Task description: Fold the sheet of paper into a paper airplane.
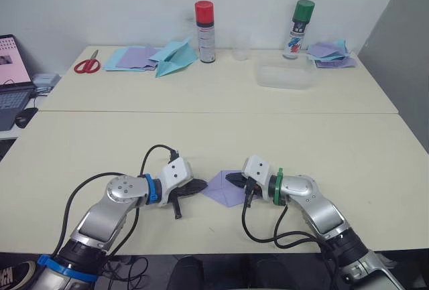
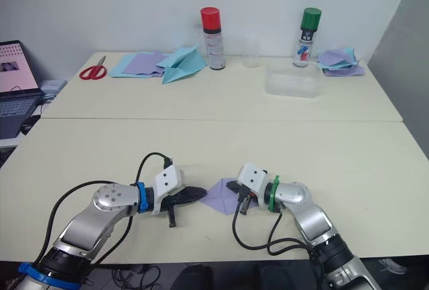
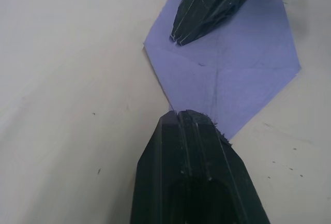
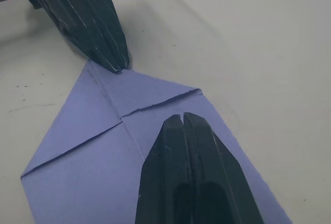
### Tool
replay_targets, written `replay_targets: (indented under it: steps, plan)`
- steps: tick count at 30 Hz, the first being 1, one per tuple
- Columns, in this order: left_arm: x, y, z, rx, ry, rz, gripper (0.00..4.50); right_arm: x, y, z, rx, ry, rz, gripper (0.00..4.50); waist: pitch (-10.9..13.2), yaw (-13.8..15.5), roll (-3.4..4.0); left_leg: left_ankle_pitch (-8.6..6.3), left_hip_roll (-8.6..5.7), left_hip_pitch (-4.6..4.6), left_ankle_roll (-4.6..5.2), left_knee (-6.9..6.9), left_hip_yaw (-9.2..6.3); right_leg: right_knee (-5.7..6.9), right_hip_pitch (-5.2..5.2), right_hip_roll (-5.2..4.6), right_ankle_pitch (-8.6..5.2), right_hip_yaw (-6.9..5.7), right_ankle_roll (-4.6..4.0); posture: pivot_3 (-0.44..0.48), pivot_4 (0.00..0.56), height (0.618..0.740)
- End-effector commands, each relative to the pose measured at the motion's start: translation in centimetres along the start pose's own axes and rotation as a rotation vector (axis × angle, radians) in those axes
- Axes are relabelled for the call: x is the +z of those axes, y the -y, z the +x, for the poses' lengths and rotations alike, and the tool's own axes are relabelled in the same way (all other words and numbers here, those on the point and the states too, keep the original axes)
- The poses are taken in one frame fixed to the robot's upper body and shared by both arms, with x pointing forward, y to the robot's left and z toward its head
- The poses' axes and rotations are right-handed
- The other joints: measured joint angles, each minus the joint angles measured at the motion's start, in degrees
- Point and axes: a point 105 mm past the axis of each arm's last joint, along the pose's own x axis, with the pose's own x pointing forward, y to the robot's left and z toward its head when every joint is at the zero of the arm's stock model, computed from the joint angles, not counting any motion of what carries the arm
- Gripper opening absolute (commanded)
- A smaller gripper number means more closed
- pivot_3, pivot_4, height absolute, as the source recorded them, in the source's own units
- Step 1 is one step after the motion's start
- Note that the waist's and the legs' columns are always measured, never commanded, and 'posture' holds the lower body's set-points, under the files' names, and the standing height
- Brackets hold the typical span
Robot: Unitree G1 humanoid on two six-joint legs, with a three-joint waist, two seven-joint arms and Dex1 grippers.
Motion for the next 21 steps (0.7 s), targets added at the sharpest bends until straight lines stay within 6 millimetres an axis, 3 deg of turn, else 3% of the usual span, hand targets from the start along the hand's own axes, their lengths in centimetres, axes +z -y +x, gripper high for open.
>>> replay_targets:
  steps: [1,3,7,13,18,21]
  plan:
    - [-3.1,0.6,0.5,-0.028,-0.119,-0.013,0.0,1.5,-0.3,-0.7,0.036,0.048,-0.052,0.21,0.02,0.12,0.03,0.0,-0.03,0.0,0.0,0.0,0.01,-0.02,0.01,-0.03,0.0,0.0,0.0,0.0,0.15,0.74]
    - [-3.2,0.6,0.6,-0.029,-0.117,-0.015,0.0,2.0,0.1,-1.4,0.042,0.052,-0.094,0.6,0.03,0.14,0.04,0.0,-0.05,-0.01,0.0,0.01,0.03,-0.03,0.02,-0.07,0.0,0.01,0.03,0.0,0.15,0.74]
    - [-3.0,0.6,0.7,-0.031,-0.095,-0.038,0.0,2.2,1.1,-4.0,0.075,0.021,-0.23,1.98,0.07,0.2,0.1,0.0,-0.1,0.0,0.0,0.03,0.03,-0.04,0.06,-0.11,0.01,-0.02,0.07,0.0,0.15,0.74]
    - [-3.0,0.6,0.7,-0.032,-0.089,-0.043,0.0,-0.4,0.9,-7.5,0.134,-0.098,-0.491,4.23,0.07,0.22,0.1,0.0,-0.1,0.05,0.0,0.03,0.0,-0.06,0.13,-0.11,-0.01,-0.09,0.1,0.0,0.15,0.74]
    - [-3.0,0.7,0.7,-0.028,-0.085,-0.049,0.0,-2.1,2.3,-8.9,0.085,-0.173,-0.642,4.23,0.07,0.14,0.12,0.0,-0.11,0.18,0.0,0.04,0.01,-0.06,0.25,-0.11,-0.01,-0.05,0.11,0.0,0.15,0.74]
    - [-3.0,0.7,0.7,-0.024,-0.083,-0.053,0.0,-2.4,2.4,-8.7,0.093,-0.185,-0.694,4.23,0.07,0.13,0.11,0.0,-0.13,0.3,0.0,0.05,0.03,-0.12,0.41,-0.14,0.0,-0.03,0.13,0.0,0.15,0.74]
